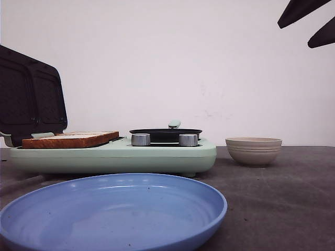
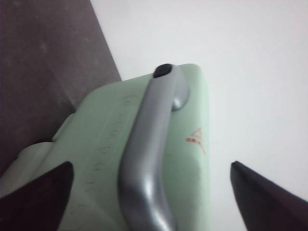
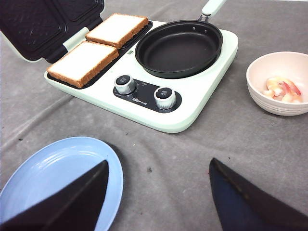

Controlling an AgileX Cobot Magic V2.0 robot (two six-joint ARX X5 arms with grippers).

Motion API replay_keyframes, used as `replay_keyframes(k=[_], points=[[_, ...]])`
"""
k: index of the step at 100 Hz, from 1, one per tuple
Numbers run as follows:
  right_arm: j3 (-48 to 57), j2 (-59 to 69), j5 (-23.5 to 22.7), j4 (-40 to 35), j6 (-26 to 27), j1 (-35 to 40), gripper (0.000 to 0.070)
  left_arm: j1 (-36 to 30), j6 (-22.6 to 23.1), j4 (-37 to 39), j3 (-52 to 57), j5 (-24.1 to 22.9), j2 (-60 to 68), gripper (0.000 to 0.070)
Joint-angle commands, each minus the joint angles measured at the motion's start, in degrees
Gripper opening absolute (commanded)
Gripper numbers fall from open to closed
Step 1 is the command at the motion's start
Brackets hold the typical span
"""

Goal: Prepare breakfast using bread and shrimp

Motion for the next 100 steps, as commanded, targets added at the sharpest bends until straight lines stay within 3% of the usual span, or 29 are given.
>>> replay_keyframes(k=[1, 9, 23, 38, 65, 73, 84, 100], points=[[0.2, 0.2, 0.3, 0.5, 0.6, 0.3, 0.04, 0.1, -0.5, 0.9, 1.2, 0.2, 1.0, 0.0499], [0.2, 0.2, 0.3, 0.5, 0.6, 0.3, 0.04, 0.0, -0.5, 0.9, 1.2, 0.0, 1.0, 0.0489], [0.2, 0.2, 0.2, 0.5, 0.9, 0.3, 0.04, -0.2, -0.4, 0.8, 1.2, 0.0, 1.1, 0.0381], [0.2, 0.2, 0.2, 0.5, 0.9, 0.3, 0.04, -0.7, -0.4, 0.8, 1.2, -0.3, 1.1, 0.0367], [0.2, 0.2, 0.2, 0.5, 1.0, 0.3, 0.04, -1.4, -0.2, 0.8, 1.2, -0.4, 1.2, 0.0187], [0.2, 0.2, 0.2, 0.5, 1.0, 0.3, 0.0401, -1.4, 0.3, 0.8, 1.2, -0.4, 1.2, 0.0165], [0.2, 0.2, 0.2, 0.5, 1.0, 0.3, 0.04, -1.4, 0.6, 0.8, 1.2, -0.4, 1.2, 0.0007], [0.2, 0.2, 0.2, 0.5, 1.1, 0.3, 0.04, -1.4, 1.3, 0.8, 1.2, -0.4, 1.2, 0.0003]])
